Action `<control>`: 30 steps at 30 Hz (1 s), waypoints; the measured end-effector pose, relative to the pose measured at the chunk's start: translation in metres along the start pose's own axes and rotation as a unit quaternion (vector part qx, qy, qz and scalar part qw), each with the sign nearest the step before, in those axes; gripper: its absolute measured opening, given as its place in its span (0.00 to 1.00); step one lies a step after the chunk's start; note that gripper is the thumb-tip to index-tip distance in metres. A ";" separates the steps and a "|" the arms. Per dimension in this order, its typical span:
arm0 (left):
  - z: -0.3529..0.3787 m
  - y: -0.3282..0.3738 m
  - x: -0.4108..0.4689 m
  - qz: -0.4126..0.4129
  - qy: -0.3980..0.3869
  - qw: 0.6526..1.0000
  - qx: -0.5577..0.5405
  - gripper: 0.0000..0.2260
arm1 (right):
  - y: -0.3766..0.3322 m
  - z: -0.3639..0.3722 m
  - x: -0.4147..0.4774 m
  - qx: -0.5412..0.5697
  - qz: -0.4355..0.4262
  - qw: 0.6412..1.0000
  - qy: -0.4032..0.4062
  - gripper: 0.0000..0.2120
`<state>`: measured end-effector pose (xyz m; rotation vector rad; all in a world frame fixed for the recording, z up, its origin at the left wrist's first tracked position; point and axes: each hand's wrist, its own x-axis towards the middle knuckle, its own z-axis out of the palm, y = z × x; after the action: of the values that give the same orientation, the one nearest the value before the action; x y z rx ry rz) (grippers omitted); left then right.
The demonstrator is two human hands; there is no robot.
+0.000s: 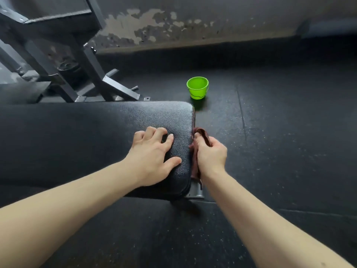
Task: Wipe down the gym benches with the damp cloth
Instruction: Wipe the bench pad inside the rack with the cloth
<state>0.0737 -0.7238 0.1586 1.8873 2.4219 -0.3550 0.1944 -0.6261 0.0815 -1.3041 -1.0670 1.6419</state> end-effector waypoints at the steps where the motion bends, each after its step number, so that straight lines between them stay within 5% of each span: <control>1: -0.006 0.002 0.001 0.000 -0.018 1.000 0.023 0.43 | 0.002 -0.005 -0.017 -0.010 0.014 1.000 0.006 0.12; 7: -0.073 0.006 -0.007 0.000 -0.177 0.984 0.029 0.28 | -0.068 -0.035 -0.089 -0.027 0.125 0.991 -0.032 0.08; 11: -0.174 0.006 -0.032 -0.056 -0.209 0.943 -0.255 0.18 | -0.178 -0.040 -0.129 -0.039 0.116 0.989 -0.083 0.05; 14: -0.268 0.005 -0.059 -0.100 -0.186 0.874 -0.439 0.17 | -0.266 -0.040 -0.157 -0.044 0.118 0.986 -0.109 0.04; 21: -0.449 0.014 -0.113 -0.110 -0.165 0.854 -0.482 0.13 | -0.451 -0.050 -0.207 -0.070 0.140 0.972 -0.176 0.07; 30: -0.570 0.025 -0.148 -0.128 -0.094 0.834 -0.528 0.11 | -0.591 -0.057 -0.225 -0.071 0.157 0.932 -0.320 0.13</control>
<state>0.1928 -0.7386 0.7359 0.9723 1.9952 0.6507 0.3302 -0.6168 0.7017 -1.0830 -1.4273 2.3672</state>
